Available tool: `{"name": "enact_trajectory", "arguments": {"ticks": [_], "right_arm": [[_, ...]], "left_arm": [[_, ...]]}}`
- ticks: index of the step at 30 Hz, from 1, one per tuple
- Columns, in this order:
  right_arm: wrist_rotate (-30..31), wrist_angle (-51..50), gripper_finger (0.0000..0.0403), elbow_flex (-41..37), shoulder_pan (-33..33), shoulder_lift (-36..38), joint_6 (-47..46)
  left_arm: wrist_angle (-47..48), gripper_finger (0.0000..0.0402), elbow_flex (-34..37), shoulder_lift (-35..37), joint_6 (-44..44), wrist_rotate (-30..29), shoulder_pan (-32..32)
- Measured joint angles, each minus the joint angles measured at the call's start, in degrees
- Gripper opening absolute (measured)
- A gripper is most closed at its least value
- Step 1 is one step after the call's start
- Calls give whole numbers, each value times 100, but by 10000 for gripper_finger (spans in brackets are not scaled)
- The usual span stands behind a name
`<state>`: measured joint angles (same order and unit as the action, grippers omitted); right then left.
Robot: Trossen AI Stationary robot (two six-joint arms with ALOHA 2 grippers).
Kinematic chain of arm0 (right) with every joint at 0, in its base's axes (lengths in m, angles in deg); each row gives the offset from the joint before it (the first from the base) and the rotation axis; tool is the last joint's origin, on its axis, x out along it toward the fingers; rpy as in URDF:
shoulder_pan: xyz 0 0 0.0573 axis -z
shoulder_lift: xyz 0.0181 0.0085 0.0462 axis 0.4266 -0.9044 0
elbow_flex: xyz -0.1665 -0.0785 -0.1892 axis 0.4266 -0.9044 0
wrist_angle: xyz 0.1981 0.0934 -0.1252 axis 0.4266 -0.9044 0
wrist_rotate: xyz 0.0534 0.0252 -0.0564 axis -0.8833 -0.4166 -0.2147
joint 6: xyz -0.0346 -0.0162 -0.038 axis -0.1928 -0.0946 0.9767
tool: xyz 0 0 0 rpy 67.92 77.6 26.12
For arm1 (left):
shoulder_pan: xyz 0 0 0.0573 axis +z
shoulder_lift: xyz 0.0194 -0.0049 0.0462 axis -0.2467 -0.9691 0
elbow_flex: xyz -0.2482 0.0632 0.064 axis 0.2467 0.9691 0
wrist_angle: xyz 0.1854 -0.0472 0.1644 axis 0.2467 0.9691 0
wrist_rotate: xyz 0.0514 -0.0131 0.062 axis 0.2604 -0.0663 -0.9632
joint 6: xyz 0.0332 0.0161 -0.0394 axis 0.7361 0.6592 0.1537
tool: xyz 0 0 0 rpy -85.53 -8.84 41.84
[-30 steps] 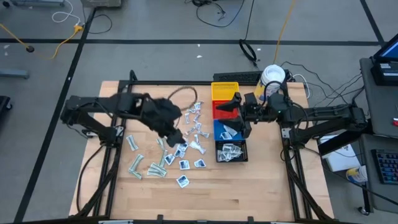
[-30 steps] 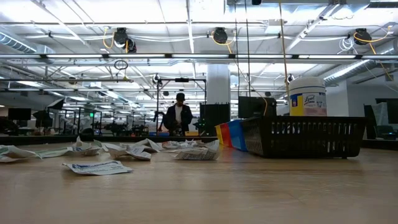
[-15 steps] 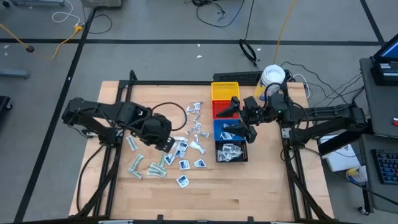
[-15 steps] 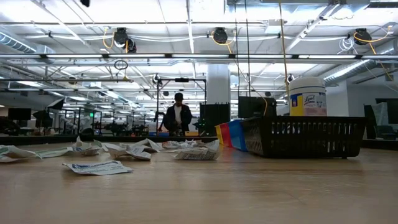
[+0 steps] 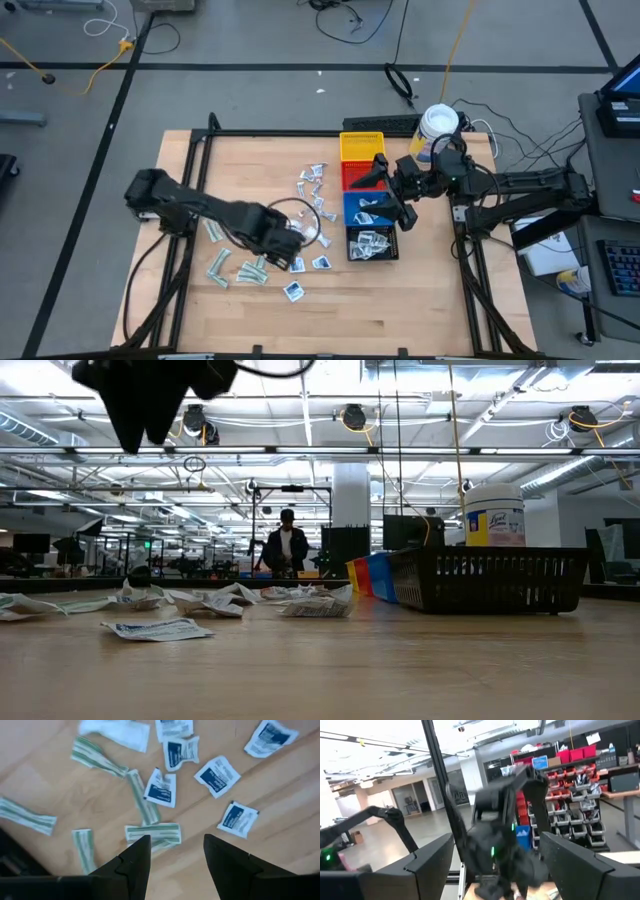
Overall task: Pick & Place First Aid Supplies
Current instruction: Put the blue alcohol pad into the blue bin
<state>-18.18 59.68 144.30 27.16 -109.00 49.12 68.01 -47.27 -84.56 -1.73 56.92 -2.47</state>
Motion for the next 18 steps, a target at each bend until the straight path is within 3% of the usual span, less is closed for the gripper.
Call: {"name": "enact_trajectory", "arguments": {"ticks": [6, 18], "right_arm": [[0, -43, 294, 0, 0, 154, 85], [9, -233, 294, -2, 0, 318, 89]], "left_arm": [[-1000, 186, 517, -512, 117, 16, -41], [-1958, 186, 1420, -1447, -9, 241, -68]]}}
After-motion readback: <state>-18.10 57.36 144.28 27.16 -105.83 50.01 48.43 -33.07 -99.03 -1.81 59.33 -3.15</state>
